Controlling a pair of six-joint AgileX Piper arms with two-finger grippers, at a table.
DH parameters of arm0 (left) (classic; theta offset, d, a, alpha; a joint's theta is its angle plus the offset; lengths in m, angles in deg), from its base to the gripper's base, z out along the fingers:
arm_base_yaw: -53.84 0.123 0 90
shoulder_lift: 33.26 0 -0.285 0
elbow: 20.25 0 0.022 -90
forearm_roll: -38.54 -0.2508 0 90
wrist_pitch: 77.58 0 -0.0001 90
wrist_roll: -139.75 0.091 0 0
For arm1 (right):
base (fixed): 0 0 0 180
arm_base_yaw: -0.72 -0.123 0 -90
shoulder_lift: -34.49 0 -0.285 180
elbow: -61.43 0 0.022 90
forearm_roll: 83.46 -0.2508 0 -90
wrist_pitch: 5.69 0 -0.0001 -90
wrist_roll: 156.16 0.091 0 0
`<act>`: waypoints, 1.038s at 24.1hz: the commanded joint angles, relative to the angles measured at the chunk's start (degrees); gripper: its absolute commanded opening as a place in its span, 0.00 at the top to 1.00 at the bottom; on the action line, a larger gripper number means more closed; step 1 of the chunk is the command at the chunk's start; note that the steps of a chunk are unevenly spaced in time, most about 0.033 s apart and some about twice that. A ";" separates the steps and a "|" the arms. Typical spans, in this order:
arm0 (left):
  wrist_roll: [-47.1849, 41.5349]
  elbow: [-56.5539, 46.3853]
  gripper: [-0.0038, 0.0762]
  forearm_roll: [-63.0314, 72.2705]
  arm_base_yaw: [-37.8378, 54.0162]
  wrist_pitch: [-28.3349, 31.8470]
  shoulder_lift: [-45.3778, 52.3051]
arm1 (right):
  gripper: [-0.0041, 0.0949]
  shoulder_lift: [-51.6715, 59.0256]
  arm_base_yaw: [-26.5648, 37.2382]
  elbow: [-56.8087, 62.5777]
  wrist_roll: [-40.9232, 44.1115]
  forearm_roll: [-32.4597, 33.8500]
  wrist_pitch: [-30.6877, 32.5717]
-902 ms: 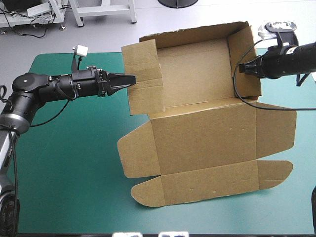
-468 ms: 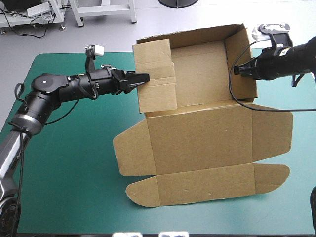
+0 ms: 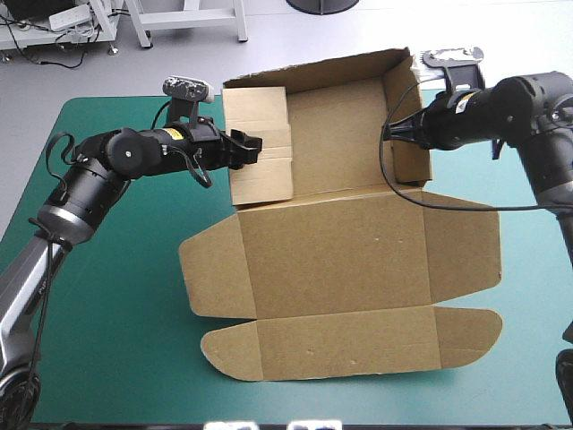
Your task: Fold the box
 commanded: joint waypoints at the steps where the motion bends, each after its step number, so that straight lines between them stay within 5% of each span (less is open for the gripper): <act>1: -11.61 2.09 0.45 -11.00 -0.49 4.30 2.41 | 0.97 1.56 -4.38 -1.85 3.73 1.93 -5.00; 6: -25.75 2.09 0.54 -25.64 -0.49 6.15 2.41 | 0.97 -0.35 -11.34 -1.85 8.57 8.78 -6.29; 15: -27.29 2.09 0.70 -24.56 -0.49 3.69 2.41 | 0.97 -1.98 -14.38 -1.85 10.77 11.77 -6.67; 18: -27.29 2.09 0.96 -24.78 -0.49 2.94 2.41 | 0.97 -1.98 -14.59 -1.85 11.05 12.62 -6.27; 25: -26.92 3.42 0.96 -30.91 -0.49 -1.29 2.41 | 0.97 -3.37 -15.14 -1.85 11.65 14.36 1.30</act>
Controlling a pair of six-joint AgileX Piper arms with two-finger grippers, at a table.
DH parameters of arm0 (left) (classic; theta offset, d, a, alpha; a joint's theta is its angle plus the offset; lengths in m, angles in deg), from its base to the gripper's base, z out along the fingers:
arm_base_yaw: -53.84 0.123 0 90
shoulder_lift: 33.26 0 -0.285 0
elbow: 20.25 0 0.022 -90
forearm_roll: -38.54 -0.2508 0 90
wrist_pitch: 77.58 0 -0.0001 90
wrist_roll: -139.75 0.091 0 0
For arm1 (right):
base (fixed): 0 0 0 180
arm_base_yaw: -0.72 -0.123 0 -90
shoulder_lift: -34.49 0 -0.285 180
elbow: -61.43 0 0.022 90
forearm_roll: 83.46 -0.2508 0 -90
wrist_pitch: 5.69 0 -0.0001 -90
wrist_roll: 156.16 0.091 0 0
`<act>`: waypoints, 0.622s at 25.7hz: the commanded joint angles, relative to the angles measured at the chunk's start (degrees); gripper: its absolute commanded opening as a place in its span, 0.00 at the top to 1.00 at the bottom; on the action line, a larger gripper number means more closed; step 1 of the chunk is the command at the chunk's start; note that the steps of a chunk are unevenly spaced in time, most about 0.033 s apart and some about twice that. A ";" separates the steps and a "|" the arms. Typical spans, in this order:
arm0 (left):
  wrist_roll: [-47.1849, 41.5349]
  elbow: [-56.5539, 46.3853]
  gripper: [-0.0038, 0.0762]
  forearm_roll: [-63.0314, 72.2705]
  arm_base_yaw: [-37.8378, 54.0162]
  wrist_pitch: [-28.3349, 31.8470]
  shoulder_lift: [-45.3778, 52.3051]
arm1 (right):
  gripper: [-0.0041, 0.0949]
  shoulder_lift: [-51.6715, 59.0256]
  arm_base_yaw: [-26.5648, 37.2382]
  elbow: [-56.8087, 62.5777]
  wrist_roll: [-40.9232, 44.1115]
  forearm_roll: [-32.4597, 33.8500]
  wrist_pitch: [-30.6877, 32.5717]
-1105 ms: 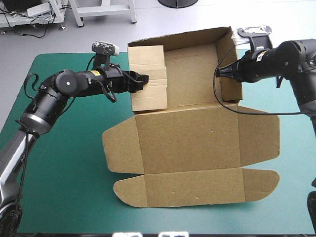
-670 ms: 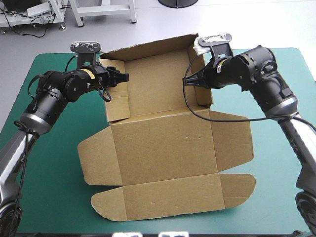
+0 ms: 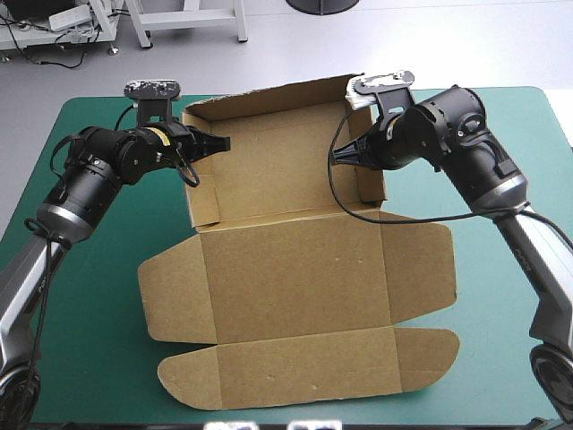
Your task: Fold the box
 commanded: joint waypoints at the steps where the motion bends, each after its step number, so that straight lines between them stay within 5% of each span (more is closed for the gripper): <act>1: 1.02 3.23 0.96 -2.85 -0.61 0.43 2.46 | 0.97 1.02 -0.98 -1.85 -0.52 1.47 0.77; 8: 2.93 9.29 0.96 -7.98 -0.61 -18.94 -1.11 | 0.97 -1.29 -6.79 -1.85 2.12 3.84 3.84; 16: 3.79 9.29 0.96 -8.30 -0.37 -19.67 -3.59 | 0.97 -4.68 -6.81 -1.85 3.11 3.20 3.84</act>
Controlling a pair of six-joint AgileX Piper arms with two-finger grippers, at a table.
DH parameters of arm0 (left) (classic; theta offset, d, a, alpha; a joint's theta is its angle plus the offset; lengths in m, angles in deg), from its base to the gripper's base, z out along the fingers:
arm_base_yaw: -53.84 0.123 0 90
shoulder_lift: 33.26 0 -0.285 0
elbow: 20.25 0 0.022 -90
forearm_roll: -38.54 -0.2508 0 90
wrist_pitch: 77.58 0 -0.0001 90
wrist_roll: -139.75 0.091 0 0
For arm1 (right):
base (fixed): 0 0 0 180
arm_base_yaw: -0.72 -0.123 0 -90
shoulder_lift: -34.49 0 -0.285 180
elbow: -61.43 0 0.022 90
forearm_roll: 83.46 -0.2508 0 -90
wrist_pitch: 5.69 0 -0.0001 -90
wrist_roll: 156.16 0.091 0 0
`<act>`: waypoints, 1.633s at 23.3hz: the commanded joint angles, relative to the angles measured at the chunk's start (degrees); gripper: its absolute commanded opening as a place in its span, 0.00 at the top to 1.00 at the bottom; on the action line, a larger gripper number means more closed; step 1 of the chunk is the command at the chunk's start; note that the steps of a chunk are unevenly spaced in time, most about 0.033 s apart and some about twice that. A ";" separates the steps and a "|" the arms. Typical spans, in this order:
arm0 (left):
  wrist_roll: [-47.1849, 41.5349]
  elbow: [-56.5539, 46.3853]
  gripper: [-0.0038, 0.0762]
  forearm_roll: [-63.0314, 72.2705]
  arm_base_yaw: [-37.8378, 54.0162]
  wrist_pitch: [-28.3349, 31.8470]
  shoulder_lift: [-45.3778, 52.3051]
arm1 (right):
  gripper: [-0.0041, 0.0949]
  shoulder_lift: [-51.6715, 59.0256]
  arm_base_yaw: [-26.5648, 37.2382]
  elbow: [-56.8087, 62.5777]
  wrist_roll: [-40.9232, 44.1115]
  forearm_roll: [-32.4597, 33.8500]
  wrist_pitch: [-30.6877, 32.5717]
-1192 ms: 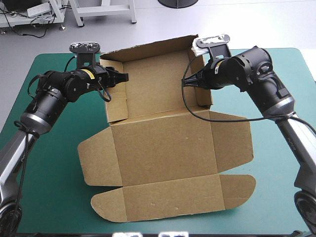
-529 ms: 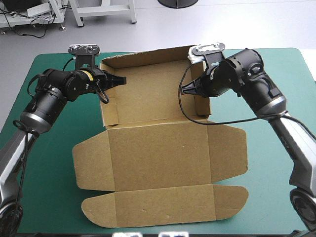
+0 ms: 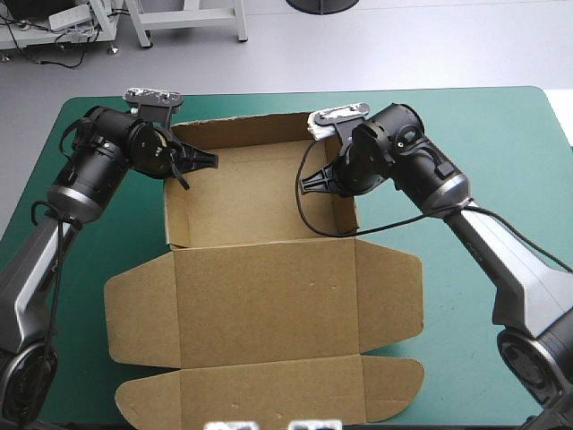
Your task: Fold the box
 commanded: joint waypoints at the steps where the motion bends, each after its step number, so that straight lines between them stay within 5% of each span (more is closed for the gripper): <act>1: 3.11 1.73 0.96 -1.17 -0.26 0.78 0.53 | 0.97 0.86 -0.14 -1.83 -1.26 1.29 0.26; 9: 3.29 1.73 0.96 -0.71 -0.26 0.77 -9.26 | 0.97 -6.63 1.88 -1.83 -1.97 -1.99 0.26; 13: 3.88 1.73 0.96 -0.51 -0.26 1.32 -14.28 | 0.97 -9.31 9.14 -1.83 -5.34 -10.61 0.26; 31: 6.69 1.73 0.95 2.03 -0.16 0.23 -18.53 | 0.96 -14.56 10.01 -1.83 -9.38 -8.07 0.26; 35: 9.40 1.73 0.82 3.16 -0.16 -2.07 -18.53 | 0.84 -14.34 10.01 -1.83 -11.12 -10.58 0.26; 38: 9.80 1.73 0.63 3.84 -0.16 -3.04 -18.42 | 0.69 -13.76 10.01 -1.83 -11.80 -11.61 0.26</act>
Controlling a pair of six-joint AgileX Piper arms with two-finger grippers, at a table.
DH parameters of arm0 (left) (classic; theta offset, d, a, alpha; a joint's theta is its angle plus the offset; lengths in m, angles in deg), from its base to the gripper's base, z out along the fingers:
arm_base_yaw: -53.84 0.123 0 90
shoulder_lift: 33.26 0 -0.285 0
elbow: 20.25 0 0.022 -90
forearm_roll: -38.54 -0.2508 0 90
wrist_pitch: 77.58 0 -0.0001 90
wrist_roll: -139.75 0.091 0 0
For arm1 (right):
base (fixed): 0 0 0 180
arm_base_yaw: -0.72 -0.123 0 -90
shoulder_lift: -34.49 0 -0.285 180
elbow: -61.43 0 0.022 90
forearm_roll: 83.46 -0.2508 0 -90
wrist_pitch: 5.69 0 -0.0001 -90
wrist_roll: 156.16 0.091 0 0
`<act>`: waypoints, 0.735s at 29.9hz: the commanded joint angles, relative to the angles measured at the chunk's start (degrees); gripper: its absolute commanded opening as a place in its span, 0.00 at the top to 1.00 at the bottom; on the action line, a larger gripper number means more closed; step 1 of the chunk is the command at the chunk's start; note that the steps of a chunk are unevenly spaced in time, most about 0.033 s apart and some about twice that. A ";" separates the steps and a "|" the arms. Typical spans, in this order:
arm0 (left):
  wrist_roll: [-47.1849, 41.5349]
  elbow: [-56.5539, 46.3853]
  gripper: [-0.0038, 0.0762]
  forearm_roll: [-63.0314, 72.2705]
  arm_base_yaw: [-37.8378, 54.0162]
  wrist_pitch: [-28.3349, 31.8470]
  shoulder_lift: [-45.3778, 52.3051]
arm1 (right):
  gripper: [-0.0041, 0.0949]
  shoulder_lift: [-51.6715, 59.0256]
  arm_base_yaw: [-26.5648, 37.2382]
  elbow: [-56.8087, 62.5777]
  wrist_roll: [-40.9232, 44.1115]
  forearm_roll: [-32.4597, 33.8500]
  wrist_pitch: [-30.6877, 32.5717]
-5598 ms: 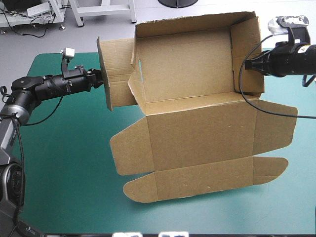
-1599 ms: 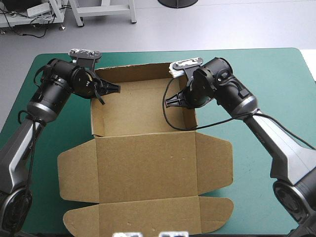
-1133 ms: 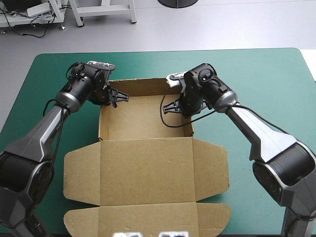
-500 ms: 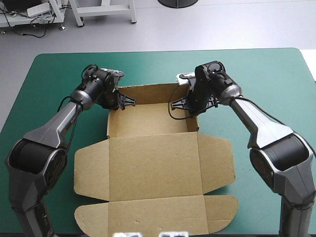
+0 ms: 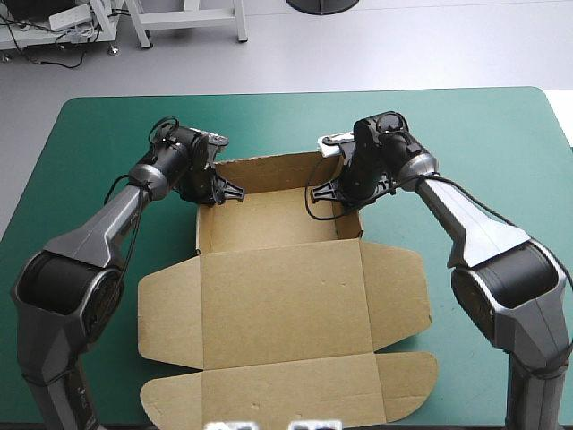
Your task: Fold the box
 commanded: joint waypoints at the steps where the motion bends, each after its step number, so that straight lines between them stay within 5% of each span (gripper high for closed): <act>1: 2.42 0.61 0.55 1.02 -0.45 -4.66 2.27 | 0.62 2.81 0.29 -0.92 -2.40 -0.42 0.81; 4: 2.42 1.17 0.35 1.02 -0.45 -5.00 2.67 | 0.42 3.90 0.29 -0.92 -2.77 0.45 0.81; 7: 2.42 2.93 0.27 1.16 -0.45 -5.62 2.78 | 0.32 4.72 0.29 -0.92 -2.86 0.87 0.81; 22: 5.00 6.81 0.27 0.95 -0.45 -4.68 7.90 | 0.33 9.00 0.29 -1.95 -4.82 2.48 0.81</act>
